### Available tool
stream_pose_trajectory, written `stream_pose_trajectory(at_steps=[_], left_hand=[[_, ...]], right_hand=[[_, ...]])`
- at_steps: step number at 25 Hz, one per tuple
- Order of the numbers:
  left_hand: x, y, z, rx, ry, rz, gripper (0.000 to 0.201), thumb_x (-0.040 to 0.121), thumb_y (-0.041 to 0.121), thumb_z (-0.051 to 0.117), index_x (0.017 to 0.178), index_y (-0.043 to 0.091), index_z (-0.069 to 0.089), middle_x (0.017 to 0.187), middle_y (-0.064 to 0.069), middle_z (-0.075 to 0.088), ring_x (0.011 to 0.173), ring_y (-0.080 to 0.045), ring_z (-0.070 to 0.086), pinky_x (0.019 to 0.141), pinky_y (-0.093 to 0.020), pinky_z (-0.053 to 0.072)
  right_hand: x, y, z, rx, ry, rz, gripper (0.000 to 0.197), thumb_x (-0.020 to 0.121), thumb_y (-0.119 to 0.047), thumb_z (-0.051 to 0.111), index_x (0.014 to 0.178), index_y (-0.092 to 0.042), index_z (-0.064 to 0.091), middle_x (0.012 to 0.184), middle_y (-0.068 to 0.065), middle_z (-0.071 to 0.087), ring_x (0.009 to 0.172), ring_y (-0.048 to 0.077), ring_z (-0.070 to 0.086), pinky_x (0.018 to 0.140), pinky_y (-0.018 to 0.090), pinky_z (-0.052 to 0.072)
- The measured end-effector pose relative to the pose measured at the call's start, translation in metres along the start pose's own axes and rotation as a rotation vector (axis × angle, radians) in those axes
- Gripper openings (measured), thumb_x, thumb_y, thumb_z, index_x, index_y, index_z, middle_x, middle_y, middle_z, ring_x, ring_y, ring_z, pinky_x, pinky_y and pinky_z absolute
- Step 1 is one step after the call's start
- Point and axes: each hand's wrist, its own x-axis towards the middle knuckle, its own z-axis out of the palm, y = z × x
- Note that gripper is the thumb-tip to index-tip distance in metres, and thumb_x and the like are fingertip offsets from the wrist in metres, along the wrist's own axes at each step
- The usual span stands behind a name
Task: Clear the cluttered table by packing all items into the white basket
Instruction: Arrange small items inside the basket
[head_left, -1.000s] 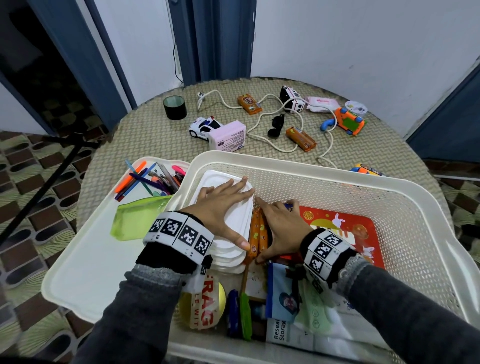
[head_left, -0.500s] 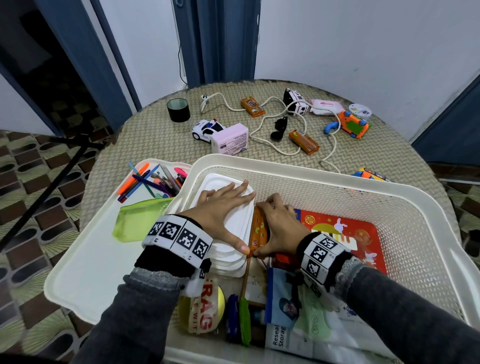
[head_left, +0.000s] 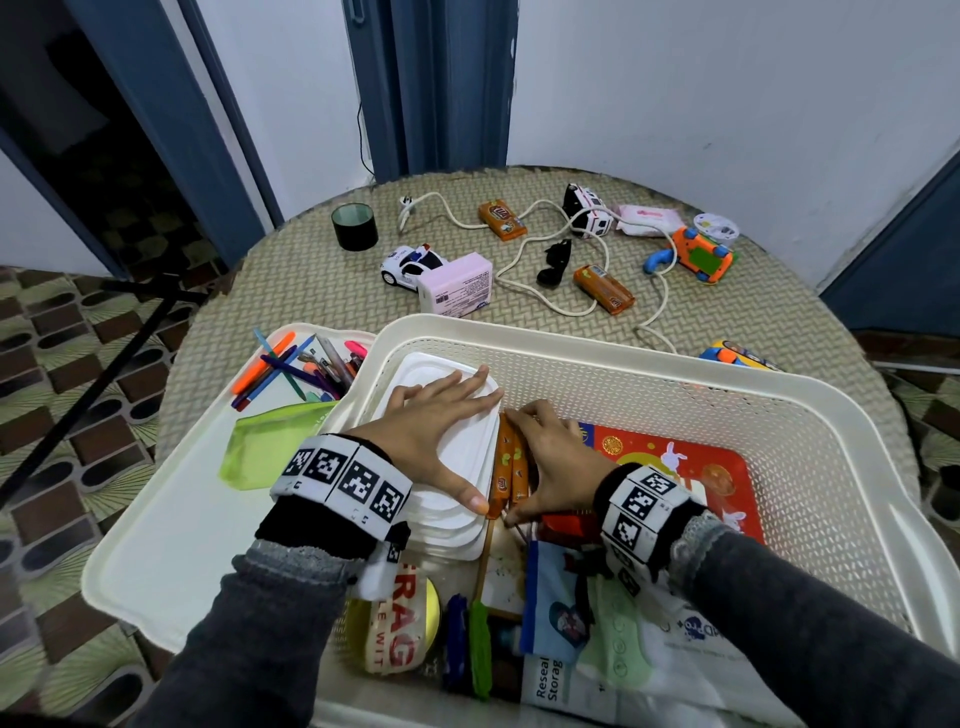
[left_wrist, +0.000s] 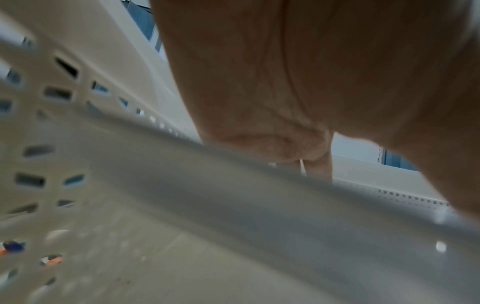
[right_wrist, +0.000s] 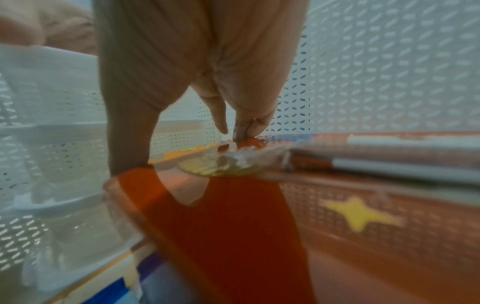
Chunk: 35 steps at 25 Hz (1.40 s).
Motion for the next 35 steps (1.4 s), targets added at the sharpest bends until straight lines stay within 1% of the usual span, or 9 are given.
stream_pose_trajectory(at_steps=[7,13,16,19,21,24,27,31,35], left_hand=[[-0.001,0.0,0.0,0.009,-0.003,-0.004,0.116,0.063,0.061,0.076,0.148,0.043,-0.001,0.154,0.021,-0.022,0.142,-0.004,-0.019,0.113,-0.041,-0.008],[0.0,0.0,0.0,0.013,-0.01,-0.004,0.116,0.063,0.062,0.075,0.148,0.044,-0.002,0.154,0.021,-0.023,0.142,-0.004,-0.019,0.113,-0.041,-0.008],[0.0,0.001,0.0,0.01,-0.01,-0.005,0.116,0.063,0.061,0.075,0.148,0.043,-0.001,0.154,0.021,-0.022,0.142,-0.004,-0.019,0.113,-0.04,-0.008],[0.0,0.0,0.0,0.003,-0.005,0.0,0.116,0.063,0.061,0.076,0.149,0.043,0.0,0.154,0.021,-0.022,0.142,-0.004,-0.019,0.113,-0.04,-0.008],[0.0,0.0,-0.001,0.005,-0.002,0.0,0.116,0.063,0.06,0.076,0.149,0.042,0.0,0.154,0.02,-0.022,0.142,-0.004,-0.018,0.113,-0.04,-0.008],[0.0,0.001,-0.001,0.007,-0.007,-0.003,0.116,0.064,0.06,0.076,0.149,0.042,0.0,0.154,0.02,-0.022,0.142,-0.004,-0.019,0.113,-0.041,-0.008],[0.001,0.0,0.0,0.009,-0.007,-0.001,0.115,0.064,0.061,0.076,0.149,0.042,0.0,0.154,0.02,-0.022,0.142,-0.004,-0.019,0.113,-0.041,-0.009],[0.001,0.0,0.0,0.005,-0.005,0.0,0.116,0.064,0.061,0.076,0.149,0.043,0.0,0.154,0.021,-0.022,0.142,-0.004,-0.019,0.112,-0.04,-0.008],[0.001,-0.001,0.001,-0.002,-0.003,-0.002,0.116,0.063,0.061,0.076,0.149,0.044,-0.001,0.154,0.021,-0.023,0.142,-0.004,-0.02,0.113,-0.041,-0.008]], right_hand=[[0.009,-0.006,0.002,-0.091,0.0,0.019,0.115,0.05,-0.064,0.082,0.139,-0.01,0.031,0.123,0.005,0.031,0.118,0.021,0.035,0.106,0.037,0.025],[0.005,-0.008,0.003,-0.031,-0.027,0.002,0.117,0.052,-0.064,0.081,0.143,-0.015,0.026,0.138,0.003,0.039,0.128,0.021,0.033,0.108,0.038,0.017],[0.006,-0.011,0.003,-0.098,-0.005,0.007,0.108,0.054,-0.061,0.081,0.137,-0.011,0.034,0.126,0.005,0.044,0.121,0.021,0.039,0.105,0.039,0.023],[0.006,-0.011,0.003,-0.14,0.033,0.04,0.102,0.053,-0.056,0.081,0.132,-0.008,0.039,0.119,0.005,0.042,0.115,0.021,0.039,0.103,0.038,0.025],[0.007,-0.011,0.003,-0.129,0.039,0.037,0.106,0.055,-0.055,0.082,0.138,-0.009,0.033,0.122,0.006,0.04,0.119,0.023,0.037,0.103,0.039,0.023],[0.004,-0.005,-0.002,0.021,-0.003,0.002,0.124,0.054,-0.05,0.087,0.148,-0.014,0.016,0.131,0.006,0.033,0.126,0.023,0.033,0.107,0.04,0.021],[0.003,0.0,-0.004,-0.08,-0.042,-0.044,0.13,0.053,-0.05,0.087,0.15,-0.01,0.009,0.136,0.008,0.028,0.128,0.025,0.031,0.109,0.037,0.02],[0.008,-0.004,0.0,-0.198,-0.017,-0.069,0.117,0.057,-0.053,0.083,0.146,-0.009,0.022,0.131,0.008,0.033,0.123,0.023,0.032,0.104,0.038,0.025],[0.01,0.001,0.0,-0.068,0.011,-0.048,0.111,0.053,-0.05,0.086,0.141,-0.01,0.032,0.122,0.005,0.032,0.113,0.023,0.04,0.102,0.033,0.031]])
